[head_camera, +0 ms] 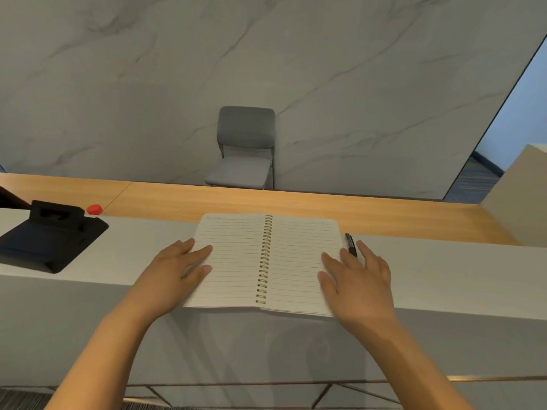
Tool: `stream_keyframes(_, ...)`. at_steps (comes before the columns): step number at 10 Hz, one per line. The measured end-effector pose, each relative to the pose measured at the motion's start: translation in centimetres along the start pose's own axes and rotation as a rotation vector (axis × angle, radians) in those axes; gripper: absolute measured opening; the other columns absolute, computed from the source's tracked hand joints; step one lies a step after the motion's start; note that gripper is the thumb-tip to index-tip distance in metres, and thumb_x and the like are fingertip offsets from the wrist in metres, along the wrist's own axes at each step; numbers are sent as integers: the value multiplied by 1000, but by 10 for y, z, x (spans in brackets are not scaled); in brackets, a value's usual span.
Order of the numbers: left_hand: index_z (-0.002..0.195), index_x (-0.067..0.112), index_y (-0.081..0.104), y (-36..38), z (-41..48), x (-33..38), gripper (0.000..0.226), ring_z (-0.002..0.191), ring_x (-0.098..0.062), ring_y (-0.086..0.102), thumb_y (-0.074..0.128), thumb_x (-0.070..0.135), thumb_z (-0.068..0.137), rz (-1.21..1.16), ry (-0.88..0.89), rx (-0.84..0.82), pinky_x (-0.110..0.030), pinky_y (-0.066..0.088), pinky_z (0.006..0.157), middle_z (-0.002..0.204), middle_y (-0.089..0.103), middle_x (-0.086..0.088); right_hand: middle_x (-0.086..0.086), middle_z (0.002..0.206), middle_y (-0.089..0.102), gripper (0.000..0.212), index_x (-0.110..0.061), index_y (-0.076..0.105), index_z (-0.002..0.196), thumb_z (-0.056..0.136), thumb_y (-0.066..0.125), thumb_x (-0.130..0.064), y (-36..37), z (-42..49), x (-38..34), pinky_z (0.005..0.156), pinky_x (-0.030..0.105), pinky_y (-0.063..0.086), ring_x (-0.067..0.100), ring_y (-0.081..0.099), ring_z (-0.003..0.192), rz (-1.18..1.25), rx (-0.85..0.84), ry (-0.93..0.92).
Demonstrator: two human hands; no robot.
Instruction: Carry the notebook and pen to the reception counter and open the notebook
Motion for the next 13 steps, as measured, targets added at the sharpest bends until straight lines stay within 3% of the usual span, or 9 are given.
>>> stream_keyframes(10, 142, 37, 38, 0, 20, 3, 50, 147, -19, 14, 42, 46, 94, -32, -34, -29, -36, 13, 116, 158, 25, 2, -1, 157, 28, 50, -35, 32, 145, 97, 21, -44, 1, 19, 3, 116, 50, 3, 23, 3, 148, 27, 62, 9)
stream_keyframes(11, 139, 34, 44, -11, 17, 10, 48, 142, -21, 28, 46, 44, 92, -50, -42, -14, -35, 21, 113, 154, 34, -1, -2, 153, 35, 48, -33, 38, 142, 97, 27, -44, -9, 19, 2, 116, 47, 8, 22, 7, 148, 113, 90, 22)
stream_keyframes(12, 133, 31, 52, -42, 11, 33, 41, 129, -21, 46, 50, 37, 93, -196, 3, 181, -32, 33, 102, 144, 47, -1, -5, 133, 58, 38, -28, 58, 127, 96, 37, -39, -38, 15, -2, 101, 34, 33, 19, 37, 133, 473, 271, 17)
stream_keyframes(13, 118, 38, 59, -75, 5, 52, 26, 116, -16, 53, 50, 33, 94, -652, 3, 246, -29, 38, 93, 128, 59, 5, -5, 98, 71, 26, -22, 68, 98, 94, 43, -27, -67, 8, -5, 79, 28, 45, 16, 62, 98, 1064, 315, 92)
Point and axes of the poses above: each hand's wrist, its own z-axis towards the middle knuckle, its own y-axis out of the palm, x = y × z, the point moved 5 cm from there along z, towards the middle knuckle
